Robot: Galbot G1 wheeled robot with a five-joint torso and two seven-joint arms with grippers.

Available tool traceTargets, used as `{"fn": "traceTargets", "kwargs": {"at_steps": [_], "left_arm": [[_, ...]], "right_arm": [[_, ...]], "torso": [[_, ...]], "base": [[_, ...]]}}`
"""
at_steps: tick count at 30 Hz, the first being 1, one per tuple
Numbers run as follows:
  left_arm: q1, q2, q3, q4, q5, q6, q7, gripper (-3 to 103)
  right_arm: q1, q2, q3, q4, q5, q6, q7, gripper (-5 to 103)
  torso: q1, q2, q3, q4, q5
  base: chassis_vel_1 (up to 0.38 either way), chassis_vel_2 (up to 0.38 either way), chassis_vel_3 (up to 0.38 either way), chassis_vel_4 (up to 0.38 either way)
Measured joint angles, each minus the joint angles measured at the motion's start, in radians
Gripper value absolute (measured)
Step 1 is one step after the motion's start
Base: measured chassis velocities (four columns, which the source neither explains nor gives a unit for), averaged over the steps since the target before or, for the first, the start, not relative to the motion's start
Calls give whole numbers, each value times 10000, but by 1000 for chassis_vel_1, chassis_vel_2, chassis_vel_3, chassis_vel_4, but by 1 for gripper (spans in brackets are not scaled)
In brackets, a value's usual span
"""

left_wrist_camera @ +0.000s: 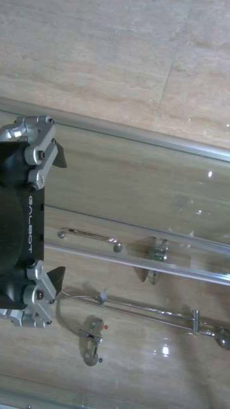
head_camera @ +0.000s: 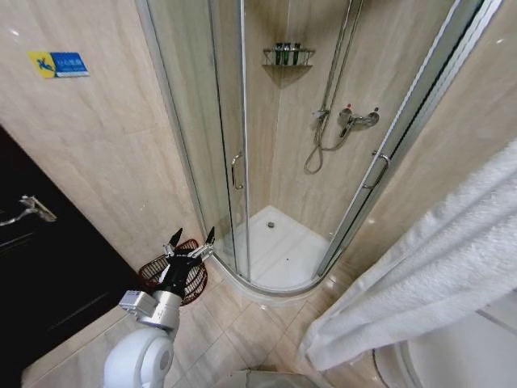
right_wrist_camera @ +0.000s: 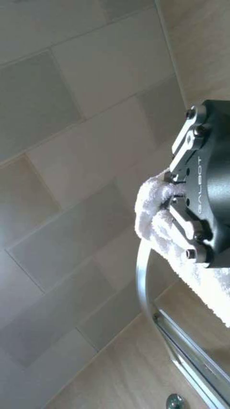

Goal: Discard the used towel into the hamper.

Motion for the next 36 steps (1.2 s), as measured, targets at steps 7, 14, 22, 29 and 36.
{"fn": "traceTargets", "kwargs": {"at_steps": [7, 14, 22, 29, 36], "left_arm": [[0, 0, 0, 0, 0, 0, 0, 100], [0, 0, 0, 0, 0, 0, 0, 100], [1, 2, -1, 0, 0, 0, 0, 100], [1, 2, -1, 0, 0, 0, 0, 100], [0, 1, 0, 0, 0, 0, 0, 100]], "right_arm": [[32, 71, -71, 19, -112, -59, -34, 8], [-9, 97, -36, 20, -113, -81, -32, 8], [-14, 136, -19, 36, -119, -127, -32, 8], [-26, 143, -2, 50, -128, -139, -41, 8], [2, 140, 17, 51, -108, -137, -47, 8]], "torso": [[124, 238, 113, 0, 1], [131, 245, 111, 0, 1], [107, 192, 83, 2, -2], [87, 158, 63, -1, 2], [80, 132, 52, 0, 2]], "base": [[0, 0, 0, 0], [5, 3, -7, -8], [106, 86, -100, -105], [149, 138, -155, -139], [181, 197, -172, -201]]}}
